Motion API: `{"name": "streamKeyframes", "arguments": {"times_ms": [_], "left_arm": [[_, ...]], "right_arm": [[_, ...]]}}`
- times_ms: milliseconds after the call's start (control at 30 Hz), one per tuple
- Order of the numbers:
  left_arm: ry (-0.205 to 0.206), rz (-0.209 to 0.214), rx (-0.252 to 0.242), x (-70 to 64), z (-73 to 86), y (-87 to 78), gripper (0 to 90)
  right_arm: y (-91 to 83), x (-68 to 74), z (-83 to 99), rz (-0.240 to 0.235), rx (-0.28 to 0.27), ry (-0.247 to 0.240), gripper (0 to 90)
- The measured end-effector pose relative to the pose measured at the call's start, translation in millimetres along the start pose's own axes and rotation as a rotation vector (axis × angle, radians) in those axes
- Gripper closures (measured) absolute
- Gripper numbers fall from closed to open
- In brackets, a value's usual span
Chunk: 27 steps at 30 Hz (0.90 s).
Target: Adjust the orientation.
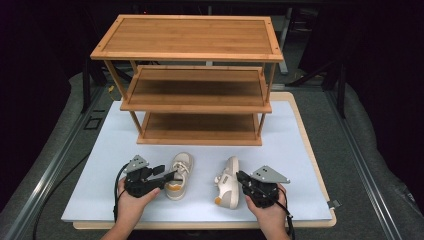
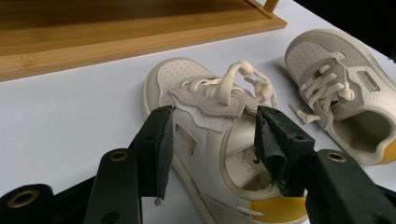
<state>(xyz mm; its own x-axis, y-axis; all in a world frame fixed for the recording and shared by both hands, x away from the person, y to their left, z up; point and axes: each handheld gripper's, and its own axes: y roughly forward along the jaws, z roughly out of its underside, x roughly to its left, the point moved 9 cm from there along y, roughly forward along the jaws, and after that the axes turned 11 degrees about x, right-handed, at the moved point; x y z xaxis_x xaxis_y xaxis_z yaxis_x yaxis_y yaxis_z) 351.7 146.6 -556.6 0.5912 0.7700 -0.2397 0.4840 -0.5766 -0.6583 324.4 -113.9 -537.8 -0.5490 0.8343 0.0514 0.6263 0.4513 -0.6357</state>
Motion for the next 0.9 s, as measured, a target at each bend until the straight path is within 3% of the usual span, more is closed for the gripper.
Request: {"name": "streamKeyframes", "arguments": {"times_ms": [67, 100, 167, 400, 467, 500, 567, 667, 733, 867, 900], "left_arm": [[-0.006, 0.003, -0.001, 0.3, 0.3, -0.4, 47.5], [-0.008, 0.001, -0.001, 0.9, 0.3, -1.1, 47.4], [-0.010, 0.000, -0.005, 2.4, 0.0, -3.4, 47.4], [-0.028, 0.003, -0.019, 5.6, 0.1, -8.6, 47.4], [-0.033, 0.000, -0.020, 7.1, 0.5, -9.4, 47.4], [-0.031, 0.000, -0.016, 8.2, 1.4, -9.8, 47.4], [-0.029, 0.001, -0.013, 8.5, 2.0, -10.0, 47.4], [-0.028, 0.002, -0.014, 8.3, 2.3, -9.3, 47.4], [-0.032, 0.005, -0.010, 7.8, 3.1, -8.3, 47.4], [-0.036, 0.017, -0.004, 6.7, 4.4, -5.7, 47.4], [-0.037, 0.021, -0.001, 6.3, 4.8, -4.9, 47.4]], "right_arm": [[2.2, 2.1, 1.0, -0.004, 0.011, -0.009, 84.9], [7.6, 4.2, 4.5, 0.000, 0.042, -0.022, 86.0], [7.8, 4.3, 4.1, -0.008, 0.042, -0.022, 86.6], [2.1, -4.4, 8.7, 0.005, 0.054, 0.019, 86.5], [-1.0, -10.4, 11.5, 0.018, 0.057, 0.045, 86.3], [-4.7, -18.2, 16.4, 0.027, 0.080, 0.087, 85.9], [-6.7, -26.7, 21.5, 0.023, 0.097, 0.125, 85.5], [-6.3, -36.7, 26.7, 0.053, 0.117, 0.153, 85.8], [-3.4, -49.3, 36.6, 0.060, 0.159, 0.197, 86.4], [0.3, -60.6, 46.1, 0.074, 0.198, 0.224, 86.4], [0.2, -65.4, 48.5, 0.098, 0.203, 0.224, 82.3]]}}
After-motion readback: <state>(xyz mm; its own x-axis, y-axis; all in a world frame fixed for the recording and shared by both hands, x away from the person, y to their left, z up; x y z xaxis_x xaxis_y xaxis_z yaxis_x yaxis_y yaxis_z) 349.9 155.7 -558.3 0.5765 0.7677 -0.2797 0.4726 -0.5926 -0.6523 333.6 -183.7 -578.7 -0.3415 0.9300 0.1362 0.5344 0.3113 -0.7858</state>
